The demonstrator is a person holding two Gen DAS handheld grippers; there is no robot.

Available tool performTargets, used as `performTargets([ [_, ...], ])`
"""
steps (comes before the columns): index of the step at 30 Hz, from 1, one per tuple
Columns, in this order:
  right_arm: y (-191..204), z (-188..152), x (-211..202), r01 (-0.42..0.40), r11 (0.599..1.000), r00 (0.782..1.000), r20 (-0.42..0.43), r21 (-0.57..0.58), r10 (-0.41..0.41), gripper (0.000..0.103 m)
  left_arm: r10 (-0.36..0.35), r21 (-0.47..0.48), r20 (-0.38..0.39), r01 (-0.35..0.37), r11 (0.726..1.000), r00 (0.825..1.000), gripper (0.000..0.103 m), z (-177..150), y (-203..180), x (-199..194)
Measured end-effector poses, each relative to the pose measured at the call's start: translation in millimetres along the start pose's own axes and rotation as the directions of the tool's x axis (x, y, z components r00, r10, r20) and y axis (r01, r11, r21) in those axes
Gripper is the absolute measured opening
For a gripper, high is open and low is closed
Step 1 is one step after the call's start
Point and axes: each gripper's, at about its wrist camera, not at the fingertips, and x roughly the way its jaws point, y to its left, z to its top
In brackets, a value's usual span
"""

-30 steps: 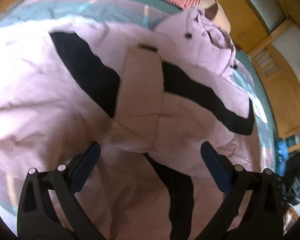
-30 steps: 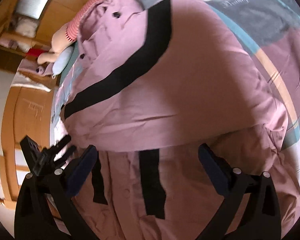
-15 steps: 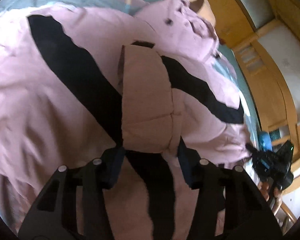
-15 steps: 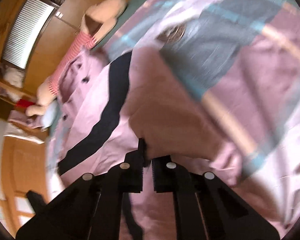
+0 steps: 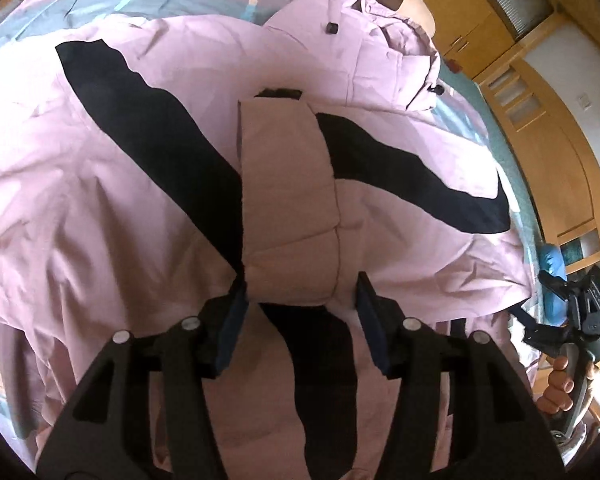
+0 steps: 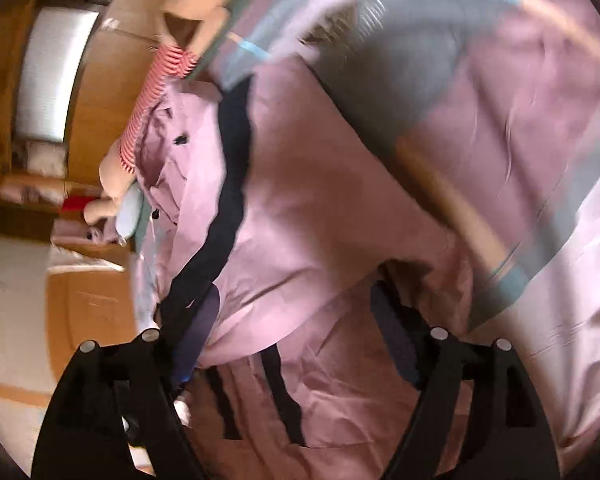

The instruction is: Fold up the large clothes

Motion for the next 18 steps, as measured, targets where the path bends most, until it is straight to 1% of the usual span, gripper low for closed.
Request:
performTargets([
  [1,-6,2,-6,-0.007,0.999,0.999,0.049,0.043,0.005,0.075,0.002,-0.001,-0.002,-0.002,1.000,1.000,0.054,0,0,1],
  [2,-8,5,-18,0.021,0.998,0.991,0.129,0.060,-0.029,0.069,0.006,-0.002,-0.006,-0.006,1.000,1.000,0.055,0,1,2],
  [3,-8,7,-33,0.066,0.996,0.976,0.203,0.060,-0.077,0.066,0.006,-0.003,-0.008,-0.006,1.000,1.000,0.055,0,2,3],
  [4,-10,10,-37,0.072,0.995,0.976,0.202,0.074,-0.085,0.059,0.004,-0.006,-0.011,-0.004,1.000,1.000,0.055,0,3,3],
  [5,-13,10,-36,0.073,0.993,0.977,0.194,0.089,-0.089,0.056,-0.009,-0.008,-0.017,0.009,1.000,1.000,0.057,0,4,4],
  [6,-15,8,-35,0.096,0.990,0.976,0.187,0.099,-0.113,0.055,-0.013,-0.007,-0.022,0.012,1.000,1.000,0.057,0,3,5],
  [8,-11,6,-34,0.165,0.984,0.968,0.180,0.073,-0.175,0.054,0.010,0.012,-0.018,-0.009,1.000,1.000,0.057,-1,0,5],
  [10,-4,3,-41,0.216,0.975,0.959,0.177,0.044,-0.220,0.054,0.033,0.025,-0.014,-0.033,0.999,0.999,0.058,0,-4,5],
  [11,-1,0,-47,0.245,0.969,0.951,0.183,0.041,-0.249,0.056,0.035,0.021,-0.012,-0.035,0.999,0.999,0.059,1,-4,4],
  [12,2,-5,-60,0.303,0.951,0.922,0.234,0.055,-0.307,0.056,0.035,0.018,-0.011,-0.035,0.999,0.999,0.059,1,-3,3],
  [13,3,-11,-72,0.348,0.935,0.889,0.295,0.064,-0.351,0.056,0.041,0.011,-0.010,-0.040,0.999,0.999,0.060,2,-1,2],
  [14,7,-17,-83,0.396,0.916,0.846,0.365,0.061,-0.389,0.056,0.048,0.006,-0.009,-0.048,0.999,0.999,0.062,2,1,2],
  [15,18,-23,-91,0.444,0.896,0.800,0.440,0.025,-0.409,0.056,0.048,0.003,-0.010,-0.048,0.999,0.999,0.063,2,2,3],
  [16,31,-25,-90,0.469,0.882,0.784,0.483,-0.050,-0.390,0.056,0.047,-0.002,-0.013,-0.047,0.999,0.999,0.063,2,3,4],
  [17,43,-26,-84,0.456,0.879,0.807,0.482,-0.139,-0.343,0.056,0.048,-0.003,-0.012,-0.048,0.999,0.999,0.064,1,4,3],
  [18,49,-26,-75,0.411,0.888,0.847,0.446,-0.207,-0.289,0.056,0.053,-0.001,-0.011,-0.053,0.999,0.999,0.064,0,3,3],
])
